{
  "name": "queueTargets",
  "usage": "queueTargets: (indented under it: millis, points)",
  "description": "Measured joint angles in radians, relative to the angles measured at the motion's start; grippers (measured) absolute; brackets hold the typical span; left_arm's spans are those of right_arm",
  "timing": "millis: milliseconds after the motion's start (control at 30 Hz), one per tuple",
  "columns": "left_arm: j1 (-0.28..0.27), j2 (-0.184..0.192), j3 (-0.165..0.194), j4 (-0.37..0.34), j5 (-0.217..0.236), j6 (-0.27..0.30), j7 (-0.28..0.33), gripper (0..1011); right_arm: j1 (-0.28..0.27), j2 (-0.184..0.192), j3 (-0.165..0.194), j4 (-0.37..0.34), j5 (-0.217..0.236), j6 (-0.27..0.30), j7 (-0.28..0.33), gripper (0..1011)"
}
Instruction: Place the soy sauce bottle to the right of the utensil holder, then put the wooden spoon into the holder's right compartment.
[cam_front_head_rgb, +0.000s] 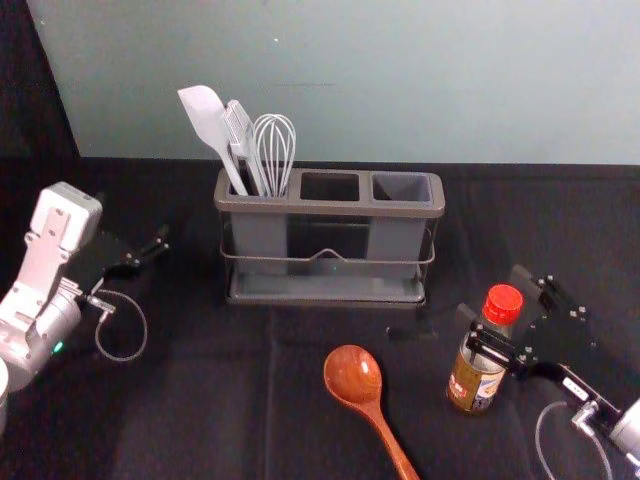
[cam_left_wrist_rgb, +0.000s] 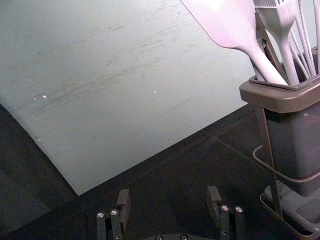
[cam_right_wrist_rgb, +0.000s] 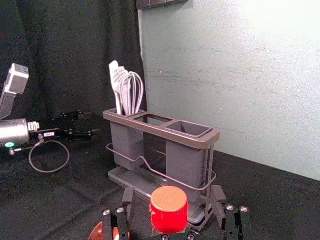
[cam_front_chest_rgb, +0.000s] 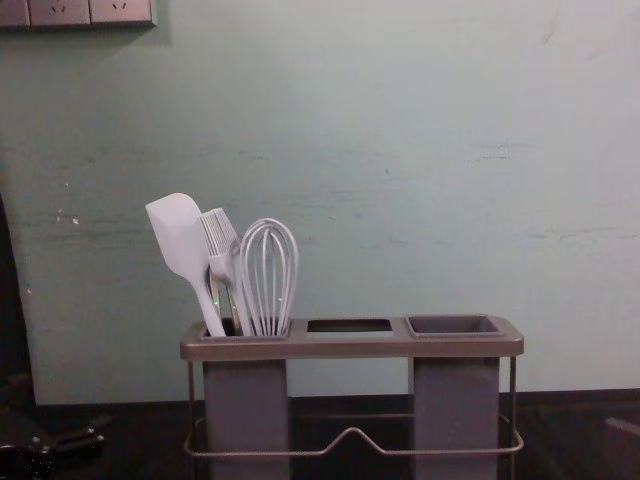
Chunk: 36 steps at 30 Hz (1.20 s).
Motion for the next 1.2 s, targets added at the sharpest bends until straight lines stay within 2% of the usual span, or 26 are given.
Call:
queueTargets:
  millis: [300,567,667,933,1133,1200]
  points:
    - [0.000,0.000,0.000,0.000,0.000,0.000,0.000,1005,0.002,-0.016,0.010,0.003,-0.013,0.007,0.021,762]
    - [0.000,0.000,0.000,0.000,0.000,0.000,0.000,1005,0.001,-0.033,0.026,0.005,-0.022,0.023,0.028,521]
    - [0.000,0.000,0.000,0.000,0.000,0.000,0.000,1005,-0.001,-0.037,0.031,0.006,-0.024,0.026,0.031,390]
    - [0.000,0.000,0.000,0.000,0.000,0.000,0.000,1005,-0.009,-0.046,0.051,-0.005,-0.034,0.036,0.038,382]
    - [0.000,0.000,0.000,0.000,0.000,0.000,0.000,1005,-0.027,-0.040,0.091,-0.043,-0.035,0.042,0.045,382]
    - [0.000,0.000,0.000,0.000,0.000,0.000,0.000,1005,-0.040,-0.034,0.119,-0.063,-0.033,0.043,0.047,382]
